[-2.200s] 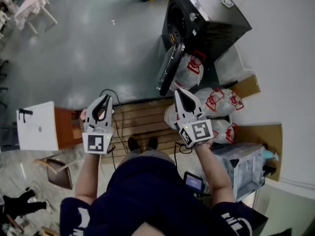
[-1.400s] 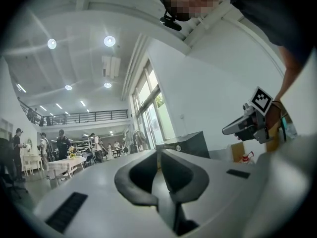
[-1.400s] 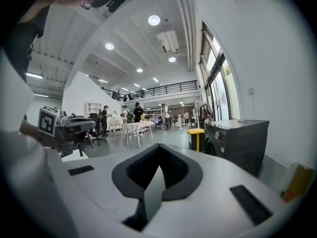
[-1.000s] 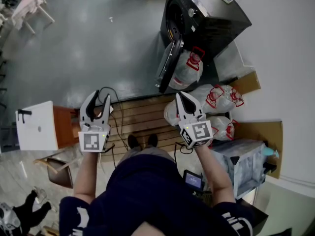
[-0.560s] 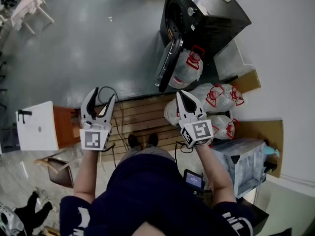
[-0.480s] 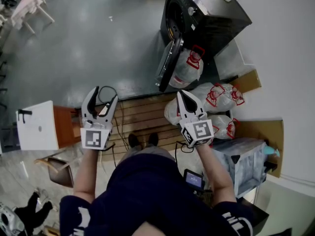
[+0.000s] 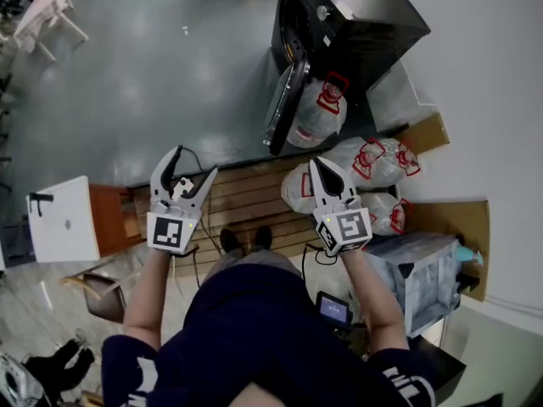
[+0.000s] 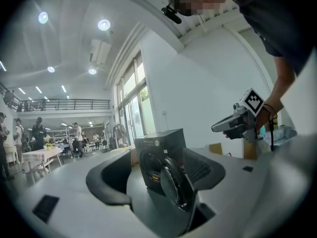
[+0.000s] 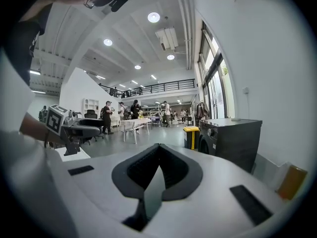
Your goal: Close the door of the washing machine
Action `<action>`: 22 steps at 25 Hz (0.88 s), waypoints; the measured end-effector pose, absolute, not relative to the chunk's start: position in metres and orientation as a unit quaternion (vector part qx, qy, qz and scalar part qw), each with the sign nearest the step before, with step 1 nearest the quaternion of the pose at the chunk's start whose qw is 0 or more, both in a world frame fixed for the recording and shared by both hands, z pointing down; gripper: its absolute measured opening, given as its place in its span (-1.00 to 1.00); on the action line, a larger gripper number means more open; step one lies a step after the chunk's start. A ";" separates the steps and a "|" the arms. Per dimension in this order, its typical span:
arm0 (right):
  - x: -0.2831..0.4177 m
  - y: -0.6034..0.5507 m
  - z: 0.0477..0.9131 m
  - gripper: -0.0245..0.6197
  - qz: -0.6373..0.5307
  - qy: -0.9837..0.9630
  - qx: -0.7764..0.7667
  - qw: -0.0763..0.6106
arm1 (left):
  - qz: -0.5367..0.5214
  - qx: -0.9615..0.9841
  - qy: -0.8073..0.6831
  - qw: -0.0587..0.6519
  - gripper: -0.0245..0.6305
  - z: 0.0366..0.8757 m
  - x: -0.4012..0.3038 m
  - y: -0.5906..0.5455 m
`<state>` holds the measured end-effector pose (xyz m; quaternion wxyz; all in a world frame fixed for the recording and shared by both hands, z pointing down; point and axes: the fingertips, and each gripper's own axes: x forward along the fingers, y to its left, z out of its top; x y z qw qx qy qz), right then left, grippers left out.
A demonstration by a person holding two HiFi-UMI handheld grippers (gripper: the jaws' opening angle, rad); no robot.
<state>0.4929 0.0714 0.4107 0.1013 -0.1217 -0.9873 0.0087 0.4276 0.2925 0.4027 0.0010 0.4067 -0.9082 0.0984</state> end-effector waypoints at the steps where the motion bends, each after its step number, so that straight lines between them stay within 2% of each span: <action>1: 0.495 0.067 0.412 -0.86 0.010 -0.987 -0.121 0.101 | 0.103 0.411 -0.906 0.003 0.07 0.407 0.428 0.286; 22: 0.516 -0.005 0.451 -0.86 0.024 -0.985 -0.113 0.131 | 0.142 0.486 -0.856 0.107 0.07 0.549 0.426 0.122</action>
